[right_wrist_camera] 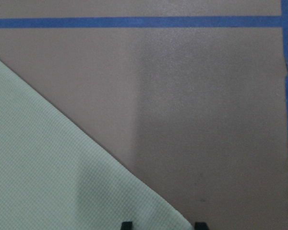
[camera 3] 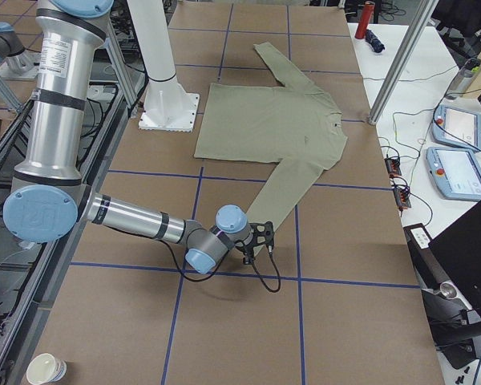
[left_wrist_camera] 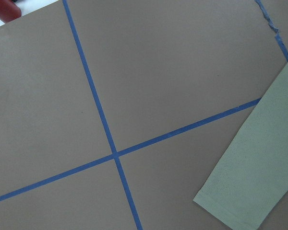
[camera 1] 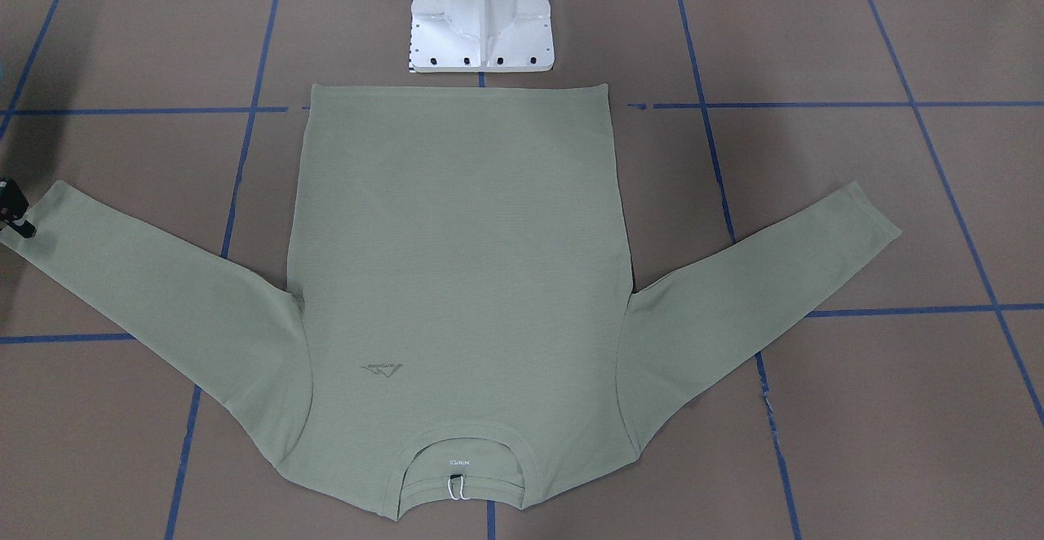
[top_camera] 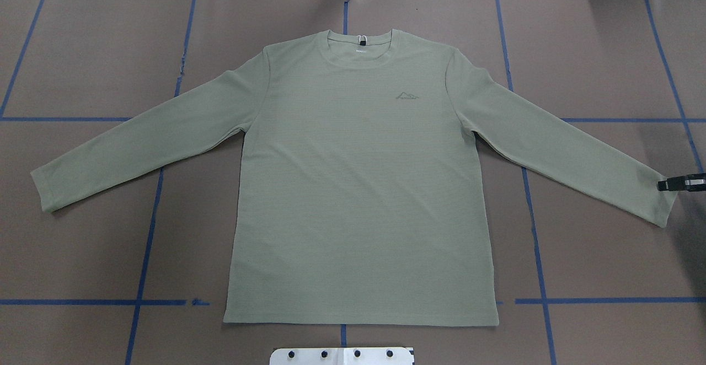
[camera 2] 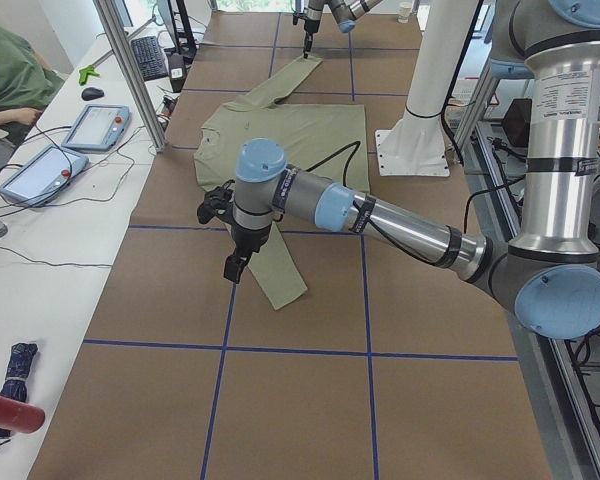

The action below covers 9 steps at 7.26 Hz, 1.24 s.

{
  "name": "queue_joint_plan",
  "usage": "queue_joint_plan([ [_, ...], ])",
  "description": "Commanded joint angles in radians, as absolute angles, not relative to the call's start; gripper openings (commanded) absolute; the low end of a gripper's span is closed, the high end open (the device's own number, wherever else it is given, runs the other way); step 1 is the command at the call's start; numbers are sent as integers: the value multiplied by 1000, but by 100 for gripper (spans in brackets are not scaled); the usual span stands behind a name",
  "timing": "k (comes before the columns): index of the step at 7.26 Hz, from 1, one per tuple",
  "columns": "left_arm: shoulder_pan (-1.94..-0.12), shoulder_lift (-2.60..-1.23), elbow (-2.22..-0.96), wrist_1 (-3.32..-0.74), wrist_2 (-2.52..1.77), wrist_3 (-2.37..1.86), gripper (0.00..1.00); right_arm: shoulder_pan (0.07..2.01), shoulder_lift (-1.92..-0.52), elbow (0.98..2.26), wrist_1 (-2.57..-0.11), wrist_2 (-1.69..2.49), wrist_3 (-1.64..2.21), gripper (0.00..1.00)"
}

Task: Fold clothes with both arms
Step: 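Grasp the cuff of the sleeve nearest the right gripper, then fold the held sleeve across the shirt chest toward the other sleeve with right gripper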

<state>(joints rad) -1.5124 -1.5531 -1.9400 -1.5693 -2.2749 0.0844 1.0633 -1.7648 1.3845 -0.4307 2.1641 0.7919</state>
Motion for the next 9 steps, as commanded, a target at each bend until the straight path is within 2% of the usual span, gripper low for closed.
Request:
queue_joint_plan([
  [1,-1513,-1552,-1940,-1569,-2275,84,100,1066,-1766,1422,-443,2201,792,0],
  [3,-1513,-1552,-1939,-1569,-2275,84,100,1068,-1758,1449,-466,2209,792,0],
  [4,-1511,-1554,-1939,-1569,-2275,83,100,1063,-1755,1545,-606,2215,792,0],
  [5,-1511,-1562,-1937,-1569,-2273,80,100,1051,-1749,1709,-856,2218,790,0],
  [6,-1511,-1565,-1940,-1568,-2273,77,100,1051,-1655,1821,-1105,2200,779,0],
  [7,-1511,-1565,-1944,-1568,-2273,77,100,1051,-1540,1876,-1309,2182,781,0],
  [9,-1511,-1565,-1948,-1568,-2275,75,100,1017,-1203,1882,-1730,2082,782,0],
])
